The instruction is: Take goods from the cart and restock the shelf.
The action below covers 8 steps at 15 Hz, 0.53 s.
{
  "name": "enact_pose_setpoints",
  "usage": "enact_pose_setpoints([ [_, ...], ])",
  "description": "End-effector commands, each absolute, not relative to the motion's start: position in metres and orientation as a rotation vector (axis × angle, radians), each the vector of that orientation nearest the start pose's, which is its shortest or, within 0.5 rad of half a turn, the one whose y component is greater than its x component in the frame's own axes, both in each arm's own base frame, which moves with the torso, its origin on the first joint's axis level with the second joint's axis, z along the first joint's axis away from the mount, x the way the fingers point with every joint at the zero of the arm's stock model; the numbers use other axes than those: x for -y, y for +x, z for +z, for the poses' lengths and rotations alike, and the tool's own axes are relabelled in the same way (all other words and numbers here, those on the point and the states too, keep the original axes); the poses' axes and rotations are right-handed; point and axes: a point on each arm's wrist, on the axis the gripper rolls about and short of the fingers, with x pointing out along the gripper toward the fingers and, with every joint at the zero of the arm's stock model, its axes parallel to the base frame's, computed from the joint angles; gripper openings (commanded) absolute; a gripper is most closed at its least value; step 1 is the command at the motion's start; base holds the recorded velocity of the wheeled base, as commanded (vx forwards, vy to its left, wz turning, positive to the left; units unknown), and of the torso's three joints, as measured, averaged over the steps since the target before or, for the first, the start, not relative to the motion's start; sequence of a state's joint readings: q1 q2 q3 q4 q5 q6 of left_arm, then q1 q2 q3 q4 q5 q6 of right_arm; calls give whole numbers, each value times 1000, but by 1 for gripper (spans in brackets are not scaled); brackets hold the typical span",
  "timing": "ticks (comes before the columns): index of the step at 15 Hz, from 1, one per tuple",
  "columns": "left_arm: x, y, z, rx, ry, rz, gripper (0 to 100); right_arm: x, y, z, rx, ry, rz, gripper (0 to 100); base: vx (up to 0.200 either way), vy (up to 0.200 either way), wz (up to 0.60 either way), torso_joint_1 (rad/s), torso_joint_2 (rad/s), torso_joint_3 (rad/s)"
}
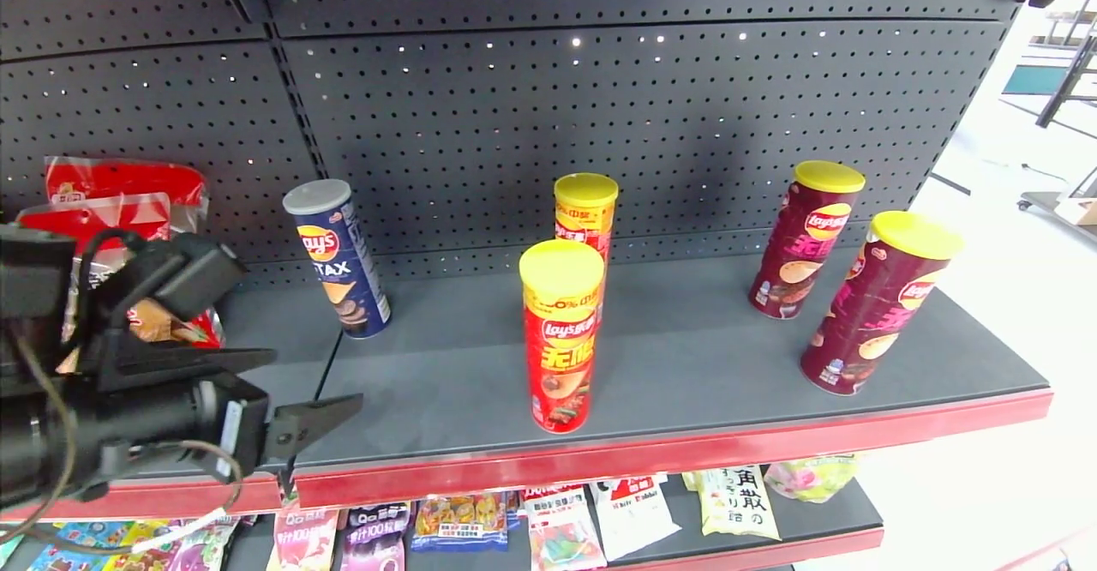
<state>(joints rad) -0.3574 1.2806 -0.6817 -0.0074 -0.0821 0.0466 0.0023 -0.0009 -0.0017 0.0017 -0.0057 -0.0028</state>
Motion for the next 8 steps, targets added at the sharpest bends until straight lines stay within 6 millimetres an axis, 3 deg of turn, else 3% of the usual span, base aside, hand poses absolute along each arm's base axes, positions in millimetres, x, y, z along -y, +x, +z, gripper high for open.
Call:
enact_pose_setpoints([
  [1,93,218,162,-704,163,-451,100,0,-23,76,0,-3,-3,100,0,0,0,0,0,0],
  [3,104,239,150,-710,173,-454,100,0,-23,76,0,-3,-3,100,0,0,0,0,0,0],
  [8,137,262,132,-755,218,-499,100,0,-23,75,-2,-3,-3,100,0,0,0,0,0,0],
])
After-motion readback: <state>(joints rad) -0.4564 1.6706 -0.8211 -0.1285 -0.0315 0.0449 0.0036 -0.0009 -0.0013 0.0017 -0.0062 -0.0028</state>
